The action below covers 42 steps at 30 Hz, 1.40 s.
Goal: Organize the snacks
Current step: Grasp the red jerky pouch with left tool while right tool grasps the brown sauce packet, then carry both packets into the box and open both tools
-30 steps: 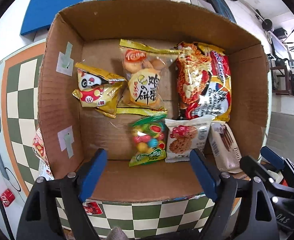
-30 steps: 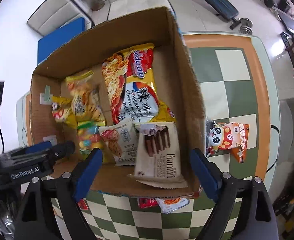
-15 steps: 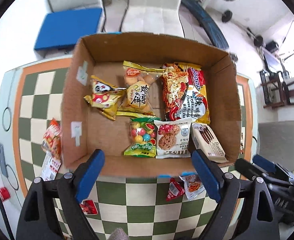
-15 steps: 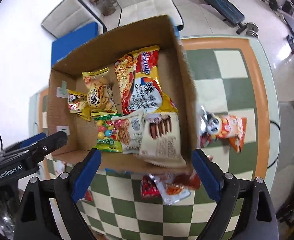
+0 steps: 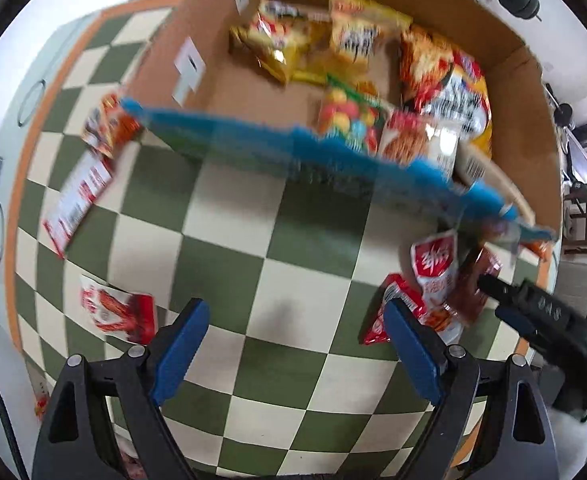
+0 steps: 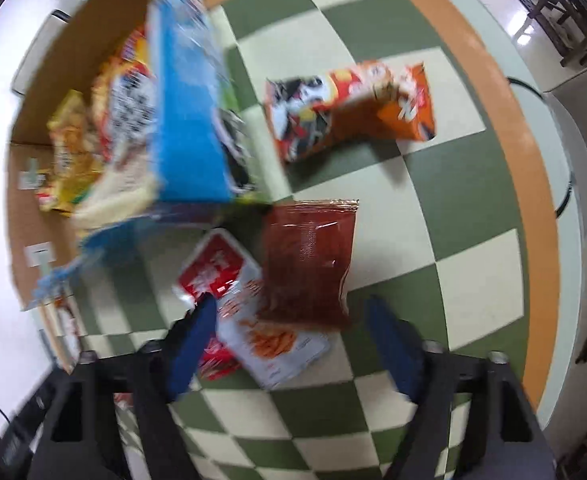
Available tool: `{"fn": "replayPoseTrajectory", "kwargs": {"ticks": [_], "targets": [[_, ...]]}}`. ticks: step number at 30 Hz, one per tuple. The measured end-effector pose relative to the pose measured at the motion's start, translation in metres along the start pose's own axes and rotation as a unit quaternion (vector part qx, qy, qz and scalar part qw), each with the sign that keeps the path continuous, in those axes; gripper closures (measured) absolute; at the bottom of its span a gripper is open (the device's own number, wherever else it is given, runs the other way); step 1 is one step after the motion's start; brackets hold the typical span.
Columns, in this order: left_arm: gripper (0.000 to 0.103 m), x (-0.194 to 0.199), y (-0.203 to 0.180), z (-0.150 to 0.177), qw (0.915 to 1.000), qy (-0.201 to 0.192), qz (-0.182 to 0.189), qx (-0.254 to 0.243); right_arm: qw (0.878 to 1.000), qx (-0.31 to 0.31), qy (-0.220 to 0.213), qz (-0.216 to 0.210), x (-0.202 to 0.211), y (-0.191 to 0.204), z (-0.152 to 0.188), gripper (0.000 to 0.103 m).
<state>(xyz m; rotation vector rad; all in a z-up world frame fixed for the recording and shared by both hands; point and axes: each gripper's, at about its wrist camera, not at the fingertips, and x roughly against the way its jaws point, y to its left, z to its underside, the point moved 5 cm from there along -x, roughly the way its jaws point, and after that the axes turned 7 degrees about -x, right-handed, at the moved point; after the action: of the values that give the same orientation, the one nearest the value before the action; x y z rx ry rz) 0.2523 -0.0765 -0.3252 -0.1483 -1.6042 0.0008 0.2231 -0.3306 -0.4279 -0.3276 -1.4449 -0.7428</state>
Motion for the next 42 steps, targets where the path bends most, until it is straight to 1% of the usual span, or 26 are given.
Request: {"fn": "replayPoseTrajectory", "kwargs": {"ticks": [2,5,6,7,8,9,13,16,18,19,20,22,23,25,27,28,30,32,33,38,42], "targets": [[0.014,-0.009,-0.007,0.005,0.9999,0.010,0.007,-0.012,1.000,-0.005,0.006,0.004,-0.012,-0.001,-0.001,0.034],[0.014,-0.020,-0.022,0.008,0.9989,0.020,0.032,-0.028,1.000,-0.001,0.008,0.016,-0.024,-0.001,0.000,0.034],[0.014,-0.025,-0.029,0.008,0.9984,0.026,0.035,-0.037,1.000,0.000,0.010,0.019,-0.027,-0.001,0.000,0.036],[0.014,-0.028,-0.036,0.009,0.9979,0.032,0.036,-0.043,1.000,0.002,0.013,0.024,-0.031,-0.002,0.001,0.043],[0.014,-0.032,-0.042,0.010,0.9972,0.036,0.041,-0.050,0.999,0.004,0.016,0.032,-0.034,-0.004,0.002,0.044],[0.014,-0.037,-0.049,0.010,0.9965,0.042,0.043,-0.059,0.999,0.008,0.009,0.034,-0.032,-0.005,0.003,0.045],[0.014,-0.054,-0.077,0.010,0.9933,0.059,0.043,-0.089,0.999,0.020,0.009,0.047,-0.033,-0.012,0.008,0.047],[0.014,-0.068,-0.092,0.009,0.9916,0.067,0.033,-0.106,0.999,0.013,0.015,0.043,-0.033,-0.023,0.013,0.047],[0.014,-0.076,-0.099,0.008,0.9910,0.072,0.032,-0.108,0.999,0.011,0.016,0.043,-0.032,-0.029,0.016,0.047],[0.021,-0.080,-0.100,0.008,0.9913,0.072,0.030,-0.106,0.999,0.010,0.017,0.043,-0.032,-0.032,0.017,0.047],[0.043,-0.085,-0.101,0.008,0.9914,0.075,0.033,-0.102,0.999,0.010,0.018,0.043,-0.032,-0.035,0.019,0.047],[0.053,-0.090,-0.102,0.012,0.9907,0.084,0.058,-0.090,0.999,0.011,0.019,0.043,-0.032,-0.039,0.022,0.047],[0.060,-0.088,-0.103,0.013,0.9912,0.079,0.061,-0.088,0.999,0.011,0.020,0.043,-0.032,-0.042,0.025,0.048],[0.069,-0.084,-0.108,0.016,0.9905,0.077,0.058,-0.098,0.999,0.010,0.022,0.040,-0.032,-0.043,0.027,0.049],[0.070,-0.082,-0.109,0.021,0.9908,0.075,0.045,-0.103,0.999,0.013,0.022,0.037,-0.032,-0.042,0.026,0.050],[0.070,-0.081,-0.108,0.023,0.9909,0.075,0.042,-0.104,0.999,0.014,0.022,0.034,-0.031,-0.043,0.030,0.051],[0.071,-0.078,-0.103,0.029,0.9916,0.075,0.039,-0.098,0.999,0.016,0.020,0.028,-0.029,-0.042,0.037,0.051],[0.071,-0.072,-0.097,0.034,0.9928,0.069,0.036,-0.091,0.999,0.019,0.020,0.021,-0.024,-0.039,0.037,0.051],[0.071,-0.067,-0.096,0.035,0.9933,0.064,0.036,-0.090,0.999,0.021,0.019,0.018,-0.023,-0.035,0.044,0.051],[0.071,-0.030,-0.090,0.045,0.9951,0.030,0.041,-0.085,0.999,0.041,0.018,-0.006,-0.008,-0.023,0.062,0.051],[0.071,0.012,-0.086,0.048,0.9946,-0.003,0.050,-0.091,0.997,0.057,0.025,-0.037,0.010,-0.009,0.081,0.051]]}}
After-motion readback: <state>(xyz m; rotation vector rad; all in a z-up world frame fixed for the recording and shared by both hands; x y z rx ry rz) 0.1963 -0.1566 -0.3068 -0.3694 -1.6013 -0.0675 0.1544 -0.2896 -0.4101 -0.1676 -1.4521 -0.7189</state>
